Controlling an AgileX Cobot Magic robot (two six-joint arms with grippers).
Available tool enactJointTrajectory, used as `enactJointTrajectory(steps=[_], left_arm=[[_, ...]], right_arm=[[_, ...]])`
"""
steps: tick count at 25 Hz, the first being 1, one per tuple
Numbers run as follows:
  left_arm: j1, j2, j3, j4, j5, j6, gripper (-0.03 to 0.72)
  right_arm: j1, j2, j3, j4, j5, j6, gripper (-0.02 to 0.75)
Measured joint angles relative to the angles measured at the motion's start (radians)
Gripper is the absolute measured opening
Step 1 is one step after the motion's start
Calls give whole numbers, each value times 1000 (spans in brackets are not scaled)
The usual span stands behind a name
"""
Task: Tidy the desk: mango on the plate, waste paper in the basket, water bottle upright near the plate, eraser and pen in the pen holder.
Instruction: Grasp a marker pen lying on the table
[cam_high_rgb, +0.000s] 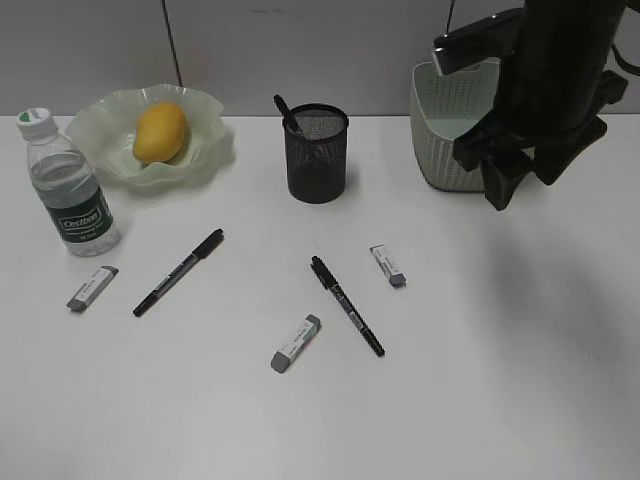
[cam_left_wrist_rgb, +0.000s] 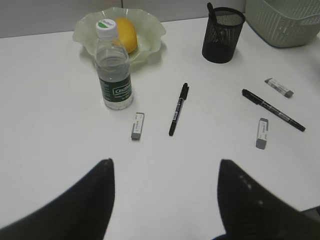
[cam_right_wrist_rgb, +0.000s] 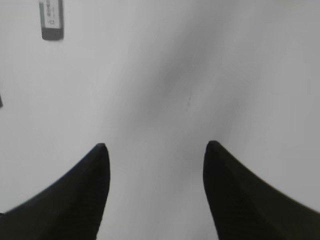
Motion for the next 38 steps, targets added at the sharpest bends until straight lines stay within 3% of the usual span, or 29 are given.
enactJointTrajectory(steps=[8,17,25,33,38], left_arm=[[0,0,0,-3,1,0,490],[0,0,0,-5,4,0,490],[0,8,0,-7,-30,0,490],[0,93,0,-11,-84,5,490],[0,254,0,-80,-160,114,490]], right_arm=[[0,-268,222,23,-42,-4,462],[0,-801,583,105,-214,-6,458],[0,-1285,835,122,-239,-6,458],[0,-1651,904,167,-181,-4,458],[0,-1710,906,167,-128,-2,458]])
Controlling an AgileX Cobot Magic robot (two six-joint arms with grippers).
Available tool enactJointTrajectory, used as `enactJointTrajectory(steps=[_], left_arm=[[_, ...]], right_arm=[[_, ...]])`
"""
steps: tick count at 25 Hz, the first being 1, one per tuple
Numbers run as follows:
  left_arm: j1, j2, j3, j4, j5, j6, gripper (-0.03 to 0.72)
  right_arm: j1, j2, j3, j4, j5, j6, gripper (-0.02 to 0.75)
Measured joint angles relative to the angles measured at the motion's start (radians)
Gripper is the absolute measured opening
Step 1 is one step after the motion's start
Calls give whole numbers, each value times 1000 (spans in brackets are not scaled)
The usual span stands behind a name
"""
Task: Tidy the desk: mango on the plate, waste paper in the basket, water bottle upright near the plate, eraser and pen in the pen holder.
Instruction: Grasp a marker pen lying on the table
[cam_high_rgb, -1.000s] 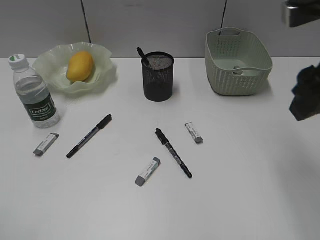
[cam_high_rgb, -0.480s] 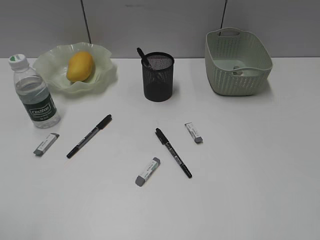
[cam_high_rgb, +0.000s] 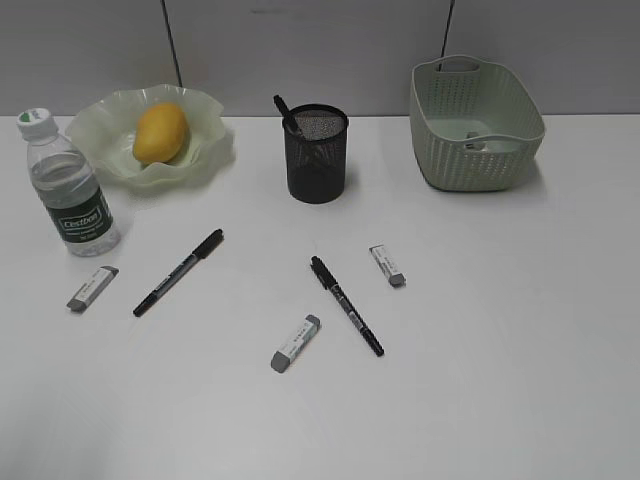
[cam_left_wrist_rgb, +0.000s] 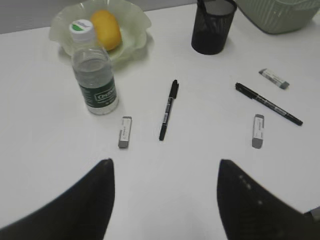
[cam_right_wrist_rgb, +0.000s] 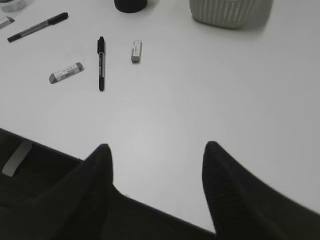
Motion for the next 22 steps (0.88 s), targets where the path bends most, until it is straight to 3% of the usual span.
enactJointTrajectory(steps=[6,10,22], left_arm=[[0,310,-28,-98,-77,103,490],[-8,557,-126,-108,-83,138,490],[-133,1160,-595,-64,11,145,491]], right_arm=[[0,0,33,6,23,1,458],[0,-2,41,0,25,2,458],[0,-2,41,5,25,4,458]])
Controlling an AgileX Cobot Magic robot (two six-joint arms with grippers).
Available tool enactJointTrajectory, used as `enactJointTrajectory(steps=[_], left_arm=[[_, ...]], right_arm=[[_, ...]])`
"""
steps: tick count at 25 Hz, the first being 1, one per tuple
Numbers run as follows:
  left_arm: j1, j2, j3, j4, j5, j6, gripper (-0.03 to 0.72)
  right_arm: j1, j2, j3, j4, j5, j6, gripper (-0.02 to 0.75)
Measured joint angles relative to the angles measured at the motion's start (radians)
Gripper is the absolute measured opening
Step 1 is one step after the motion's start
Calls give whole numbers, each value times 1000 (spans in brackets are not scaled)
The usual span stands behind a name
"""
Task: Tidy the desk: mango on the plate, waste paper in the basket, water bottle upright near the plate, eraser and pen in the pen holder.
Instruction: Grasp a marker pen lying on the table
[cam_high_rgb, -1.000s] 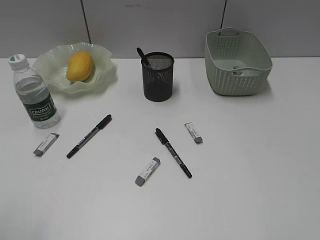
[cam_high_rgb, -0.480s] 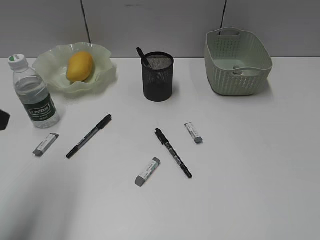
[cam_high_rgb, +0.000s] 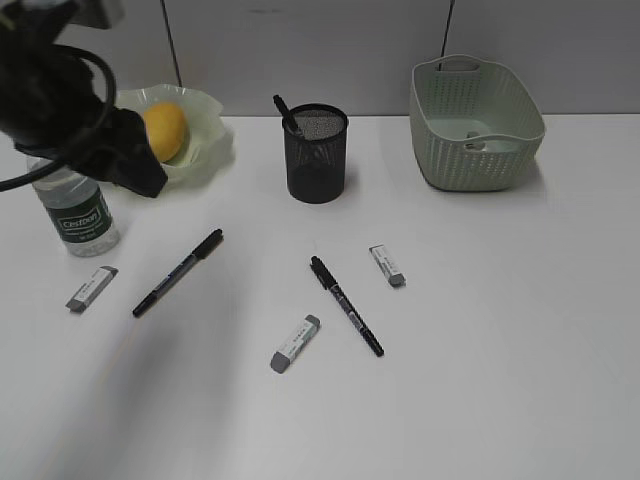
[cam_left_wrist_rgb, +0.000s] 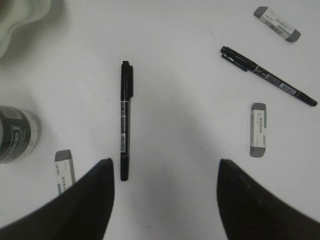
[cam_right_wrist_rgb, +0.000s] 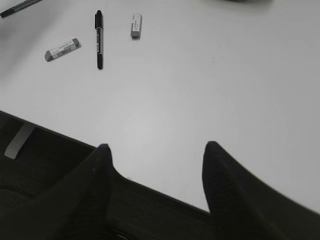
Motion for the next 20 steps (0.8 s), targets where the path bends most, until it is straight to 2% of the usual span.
enactJointTrajectory(steps=[5,9,20], left_arm=[[-5,231,-195,26,112,-4,508],[-6,387,-317,114,168,-54,510],[-6,628,-476,192,186,-98,511]], right_arm=[[0,0,0,1,0,0,458],[0,0,0,1,0,1,458],[0,0,0,1,0,4,458]])
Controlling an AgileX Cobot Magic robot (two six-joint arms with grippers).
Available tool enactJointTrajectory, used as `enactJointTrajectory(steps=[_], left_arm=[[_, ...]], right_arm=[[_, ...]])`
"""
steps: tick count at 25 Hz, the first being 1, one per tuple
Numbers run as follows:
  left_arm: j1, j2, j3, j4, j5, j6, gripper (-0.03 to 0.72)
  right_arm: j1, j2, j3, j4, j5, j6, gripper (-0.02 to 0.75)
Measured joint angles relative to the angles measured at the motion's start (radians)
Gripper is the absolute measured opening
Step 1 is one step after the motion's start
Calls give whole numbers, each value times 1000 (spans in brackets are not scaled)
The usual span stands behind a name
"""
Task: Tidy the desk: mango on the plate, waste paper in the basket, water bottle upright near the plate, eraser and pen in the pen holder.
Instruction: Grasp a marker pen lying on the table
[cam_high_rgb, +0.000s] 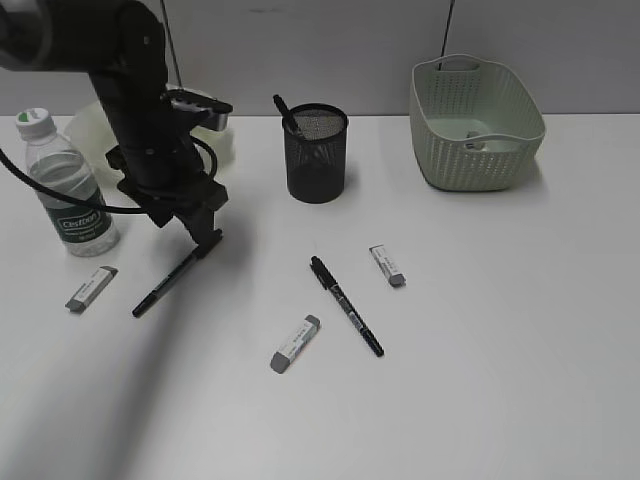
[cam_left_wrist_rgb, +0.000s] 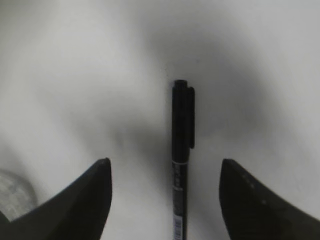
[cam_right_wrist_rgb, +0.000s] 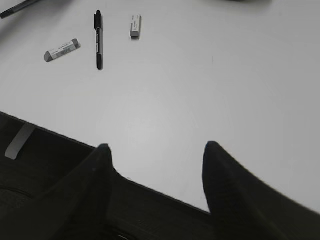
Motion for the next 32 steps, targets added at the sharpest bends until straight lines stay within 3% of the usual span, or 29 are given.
enactJointTrajectory(steps=[5,15,22,26,32], left_arm=[[-3,51,-49,11,17,-31,508],[-73,78,-56,101,12,-114,494],[-72,104,-56,111,6,-128,426],[-72,108,-56,95,0,-129,360],[-72,108,-56,74,-10,-127,158]], right_arm=[[0,0,0,0,0,1,458],[0,0,0,0,0,1,458],[0,0,0,0,0,1,458],[0,0,0,0,0,1,458],[0,0,0,0,0,1,458]])
